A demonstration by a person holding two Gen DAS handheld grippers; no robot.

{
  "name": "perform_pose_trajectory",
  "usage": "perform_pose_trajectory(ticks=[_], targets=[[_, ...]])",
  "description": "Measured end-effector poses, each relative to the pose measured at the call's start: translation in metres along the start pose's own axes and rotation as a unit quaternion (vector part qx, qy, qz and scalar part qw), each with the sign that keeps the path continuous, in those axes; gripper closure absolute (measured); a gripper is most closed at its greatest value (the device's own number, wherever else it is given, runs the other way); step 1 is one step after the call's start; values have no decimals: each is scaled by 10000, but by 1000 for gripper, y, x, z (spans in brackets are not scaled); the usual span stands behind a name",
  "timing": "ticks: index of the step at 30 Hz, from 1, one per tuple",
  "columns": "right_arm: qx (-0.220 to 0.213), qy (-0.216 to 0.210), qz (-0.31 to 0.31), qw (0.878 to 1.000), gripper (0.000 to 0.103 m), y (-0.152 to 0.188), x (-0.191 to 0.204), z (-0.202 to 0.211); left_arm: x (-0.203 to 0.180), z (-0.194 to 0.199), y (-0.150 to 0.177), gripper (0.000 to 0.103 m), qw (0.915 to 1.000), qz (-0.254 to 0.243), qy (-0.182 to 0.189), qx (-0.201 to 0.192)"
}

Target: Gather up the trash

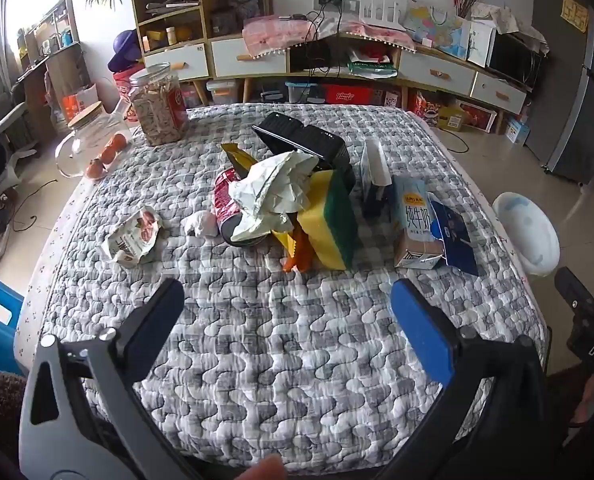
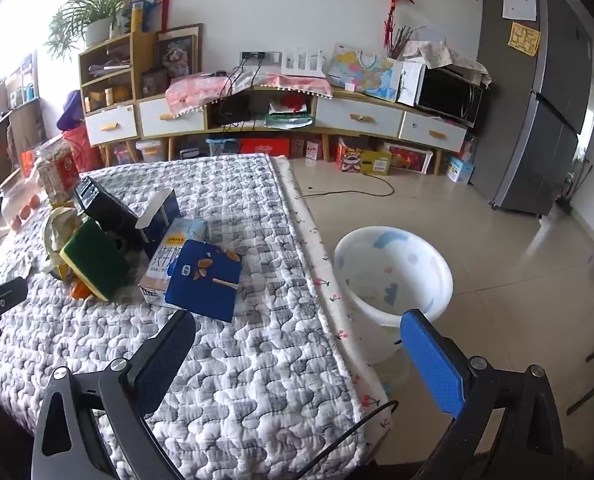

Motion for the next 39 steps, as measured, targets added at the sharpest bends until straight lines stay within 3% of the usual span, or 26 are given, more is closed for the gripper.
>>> perform_pose_trajectory(ticks=[3, 5, 7, 39], targets=[[-41, 26, 73, 10000, 0, -4, -7, -7, 6, -6, -1, 1, 9999, 44, 18, 143], [-186, 269, 202, 9993, 0, -7, 0, -1, 2, -9, -5, 1, 9998, -95, -131, 150], [-245, 224, 103, 9994, 0, -3, -1, 0, -9, 4, 4, 1, 9994, -286, -108, -148], [-234, -42, -145, 9996, 0, 0, -2, -3, -3, -7, 13, 1, 9997, -215, -102, 51]])
Point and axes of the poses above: each gripper's, at about its wrist camera, not at the fingertips, and z roughly against the way its jaws point, x to its left, y to its underside, the point moved 10 cm from there along -z, roughly the way its jaws point, and after that the axes turned 13 degrees about z, right-handed, at the moved point
